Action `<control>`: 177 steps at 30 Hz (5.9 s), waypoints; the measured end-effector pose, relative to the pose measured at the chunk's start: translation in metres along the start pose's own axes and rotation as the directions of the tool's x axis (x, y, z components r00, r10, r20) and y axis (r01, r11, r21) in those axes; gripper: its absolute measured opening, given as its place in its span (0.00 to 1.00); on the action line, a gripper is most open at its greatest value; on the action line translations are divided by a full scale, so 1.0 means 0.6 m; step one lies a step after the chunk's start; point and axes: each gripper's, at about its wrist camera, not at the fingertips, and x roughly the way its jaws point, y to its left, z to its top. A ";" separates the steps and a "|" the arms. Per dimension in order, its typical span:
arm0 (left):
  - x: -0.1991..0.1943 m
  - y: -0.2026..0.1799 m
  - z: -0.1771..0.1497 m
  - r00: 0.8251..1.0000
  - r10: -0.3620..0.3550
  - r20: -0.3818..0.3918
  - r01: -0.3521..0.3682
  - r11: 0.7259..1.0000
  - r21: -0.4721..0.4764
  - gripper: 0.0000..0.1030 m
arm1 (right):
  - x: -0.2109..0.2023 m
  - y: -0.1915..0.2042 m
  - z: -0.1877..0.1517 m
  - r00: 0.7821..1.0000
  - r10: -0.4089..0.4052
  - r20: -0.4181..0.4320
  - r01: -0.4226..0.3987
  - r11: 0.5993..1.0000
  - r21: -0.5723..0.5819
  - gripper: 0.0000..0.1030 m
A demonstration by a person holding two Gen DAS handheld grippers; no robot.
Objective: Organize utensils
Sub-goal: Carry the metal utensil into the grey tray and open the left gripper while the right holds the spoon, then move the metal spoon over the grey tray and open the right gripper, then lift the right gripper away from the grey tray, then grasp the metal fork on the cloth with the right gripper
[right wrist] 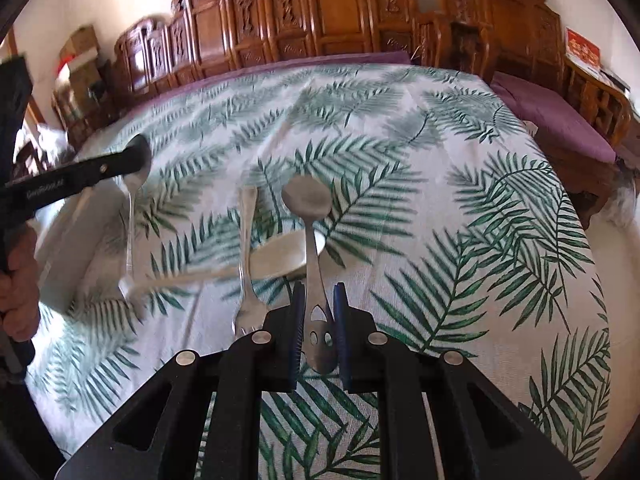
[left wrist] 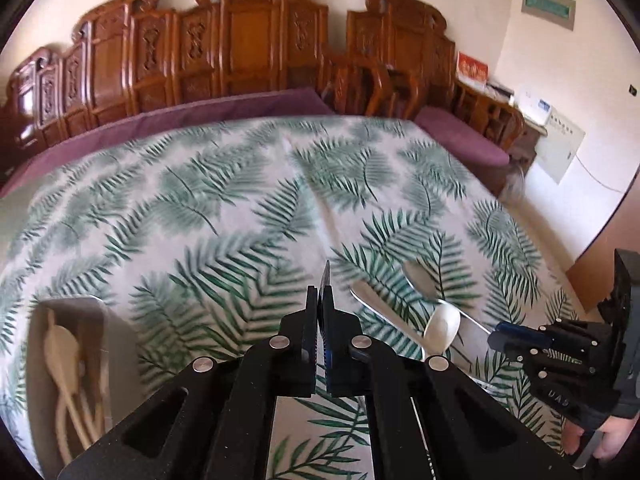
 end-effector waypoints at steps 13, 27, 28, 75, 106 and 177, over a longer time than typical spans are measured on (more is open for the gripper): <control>-0.108 0.056 0.007 0.996 0.050 0.075 -0.050 0.999 0.001 0.01 | -0.055 0.057 -0.003 0.997 0.006 0.074 -0.002 0.999 -0.051 0.16; -0.170 0.155 -0.015 0.991 0.129 0.040 -0.129 0.992 0.001 0.01 | -0.088 0.178 -0.002 0.989 0.094 0.112 -0.073 0.981 -0.178 0.16; -0.173 0.159 -0.016 0.990 0.134 0.037 -0.135 0.991 0.003 0.01 | -0.090 0.186 -0.002 0.988 0.102 0.114 -0.079 0.979 -0.187 0.16; -0.164 0.271 -0.114 0.964 0.253 -0.078 -0.258 0.964 -0.058 0.44 | -0.105 0.341 -0.033 0.968 0.230 0.097 -0.187 0.924 -0.332 0.16; -0.249 0.335 -0.174 0.952 0.303 0.037 -0.292 0.941 -0.173 0.92 | -0.053 0.460 0.001 0.974 0.217 0.064 -0.165 0.875 -0.456 0.16; -0.146 0.044 -0.147 0.998 0.052 0.032 -0.055 0.994 0.090 0.92 | 0.058 0.107 -0.016 0.994 -0.088 -0.063 0.074 0.977 -0.201 0.45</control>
